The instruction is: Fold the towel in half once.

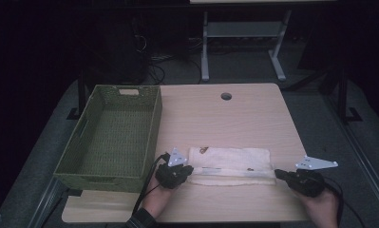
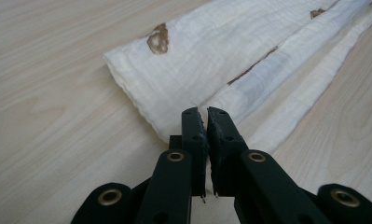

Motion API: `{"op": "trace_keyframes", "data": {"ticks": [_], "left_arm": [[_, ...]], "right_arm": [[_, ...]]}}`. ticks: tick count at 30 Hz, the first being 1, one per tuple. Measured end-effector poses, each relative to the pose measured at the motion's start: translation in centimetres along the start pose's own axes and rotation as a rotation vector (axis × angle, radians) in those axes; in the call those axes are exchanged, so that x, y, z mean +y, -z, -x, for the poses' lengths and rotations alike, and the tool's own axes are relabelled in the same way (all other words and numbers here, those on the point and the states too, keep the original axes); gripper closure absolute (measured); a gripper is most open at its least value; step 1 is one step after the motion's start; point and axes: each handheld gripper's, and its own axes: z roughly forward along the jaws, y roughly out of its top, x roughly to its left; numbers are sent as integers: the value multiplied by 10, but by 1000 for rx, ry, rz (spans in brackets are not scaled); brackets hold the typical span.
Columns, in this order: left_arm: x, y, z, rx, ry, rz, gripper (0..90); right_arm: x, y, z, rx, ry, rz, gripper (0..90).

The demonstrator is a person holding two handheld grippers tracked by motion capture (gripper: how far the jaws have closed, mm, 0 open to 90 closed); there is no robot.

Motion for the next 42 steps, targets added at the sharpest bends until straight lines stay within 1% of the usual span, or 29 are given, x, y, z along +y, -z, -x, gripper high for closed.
{"op": "trace_keyframes", "data": {"ticks": [4,5,6,8,9,10,11,13,15,16,17,18,20,22,24,26,28,29,30,32,34,37,38,39,40,41,42], "left_arm": [[-3,0,-1,-9,6,-16,834],[-3,1,-1,-11,12,-11,805],[-3,4,-2,-12,14,-6,757],[0,9,-6,-9,22,25,689],[1,11,-7,-17,35,42,669],[2,12,-7,-30,49,55,668],[3,11,-7,-36,58,62,668],[6,8,-5,-26,51,69,679],[11,7,-6,-26,49,76,740],[14,6,-7,-23,52,84,788],[18,5,-7,-13,46,83,821],[21,3,-8,1,36,81,851],[26,-4,-11,20,28,70,892],[26,-11,-14,18,32,44,896],[22,-17,-15,20,30,12,896],[19,-20,-16,-2,46,-7,896],[17,-19,-13,-13,36,-15,896],[16,-18,-11,-24,40,-19,895],[15,-17,-9,-31,31,-23,895],[10,-15,-5,-47,22,-37,894],[5,-13,-2,-65,21,-55,894],[-1,-10,2,-76,14,-73,892],[-2,-9,3,-74,3,-80,888],[-3,-9,3,-73,2,-81,887],[-3,-8,3,-73,3,-83,887],[-3,-8,3,-72,-1,-87,887],[-4,-9,3,-71,-3,-89,887]], "right_arm": [[-1,-4,0,9,-3,-19,866],[-1,-4,0,9,1,-21,826],[0,-3,1,12,-4,-19,766],[1,0,2,29,-34,10,712],[2,2,2,32,-48,21,694],[4,3,2,33,-55,31,694],[5,4,3,33,-46,45,701],[8,3,5,20,-41,51,737],[11,2,7,5,-41,57,818],[13,0,9,-3,-37,56,846],[15,-2,11,-10,-33,53,869],[16,-5,14,-14,-30,47,882],[18,-13,18,-11,-42,23,894],[17,-20,20,-3,-52,-14,895],[14,-24,21,5,-45,-38,895],[11,-25,20,23,-54,-51,896],[10,-24,18,34,-52,-48,895],[8,-22,17,46,-53,-42,895],[7,-20,15,56,-56,-38,895],[5,-17,12,66,-37,-29,895],[3,-13,9,80,-38,-23,894],[0,-8,5,95,-33,-23,894],[-1,-7,5,101,-27,-20,895],[-2,-6,3,105,-29,-21,894],[-3,-5,2,111,-21,-20,894],[-4,-5,1,114,-16,-22,894],[-6,-4,0,114,-17,-37,894]]}}
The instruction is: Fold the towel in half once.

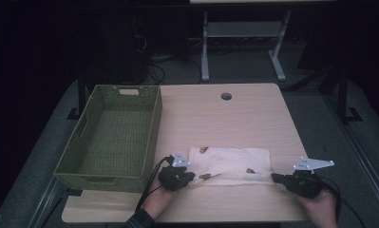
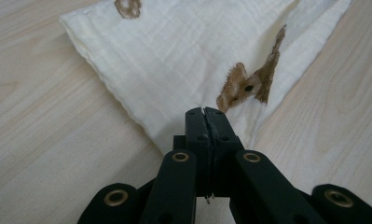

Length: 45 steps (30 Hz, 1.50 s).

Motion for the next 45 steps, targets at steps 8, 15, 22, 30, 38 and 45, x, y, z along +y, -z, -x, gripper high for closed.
{"op": "trace_keyframes", "data": {"ticks": [8,15,22,30,38,45], "left_arm": [[0,-3,3,14,-32,-25,874],[-1,-4,1,3,-21,-22,868],[-1,-4,1,-2,-21,-24,868],[-1,-4,0,-3,-18,-23,867],[-1,-4,0,-3,-15,-22,862],[3,-1,0,4,-15,4,826]], "right_arm": [[-1,14,1,-27,8,57,894],[14,-8,26,-76,-20,36,894],[13,-17,28,-19,-17,22,894],[4,-11,9,49,28,18,894],[-13,5,1,62,31,16,894],[-12,14,3,38,26,61,883]]}}
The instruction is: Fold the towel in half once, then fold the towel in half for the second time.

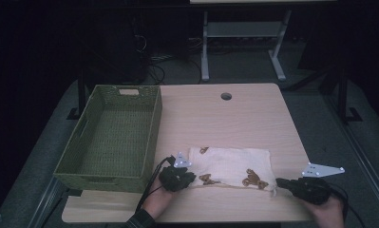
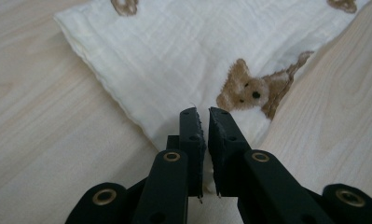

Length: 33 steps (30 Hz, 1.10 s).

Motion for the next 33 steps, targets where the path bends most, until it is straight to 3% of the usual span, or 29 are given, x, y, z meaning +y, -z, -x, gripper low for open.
{"op": "trace_keyframes", "data": {"ticks": [7,12,15,22,28,33], "left_arm": [[14,2,-7,25,13,62,711],[28,0,-13,58,13,97,632],[34,-4,-19,86,-1,98,601],[49,-19,-33,132,13,110,576],[56,-32,-47,175,22,105,576],[58,-40,-57,196,38,95,567]], "right_arm": [[18,-11,5,-30,3,23,761],[31,-19,11,-67,5,36,723],[40,-25,15,-91,12,35,711],[60,-39,32,-146,19,38,699],[68,-46,52,-177,-37,46,692],[69,-55,64,-181,-50,27,690]]}}
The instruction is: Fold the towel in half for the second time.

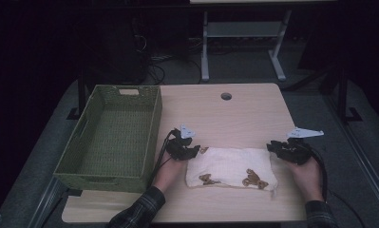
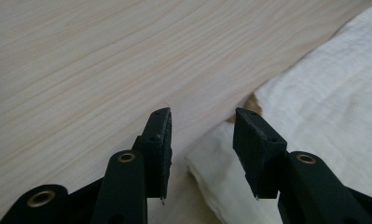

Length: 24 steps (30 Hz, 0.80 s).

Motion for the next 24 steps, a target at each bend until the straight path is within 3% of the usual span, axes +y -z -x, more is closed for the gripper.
{"op": "trace_keyframes", "data": {"ticks": [6,7,12,24], "left_arm": [[-2,-3,-7,7,14,-16,562],[-3,-3,-9,9,18,-19,561],[-5,-5,-12,16,16,-33,555],[-9,-9,-13,-15,18,-58,536]], "right_arm": [[-5,-14,2,37,-23,-81,667],[-6,-17,2,26,-19,-98,681],[-8,-16,3,29,-13,-88,833],[-8,-17,1,19,6,-86,847]]}}
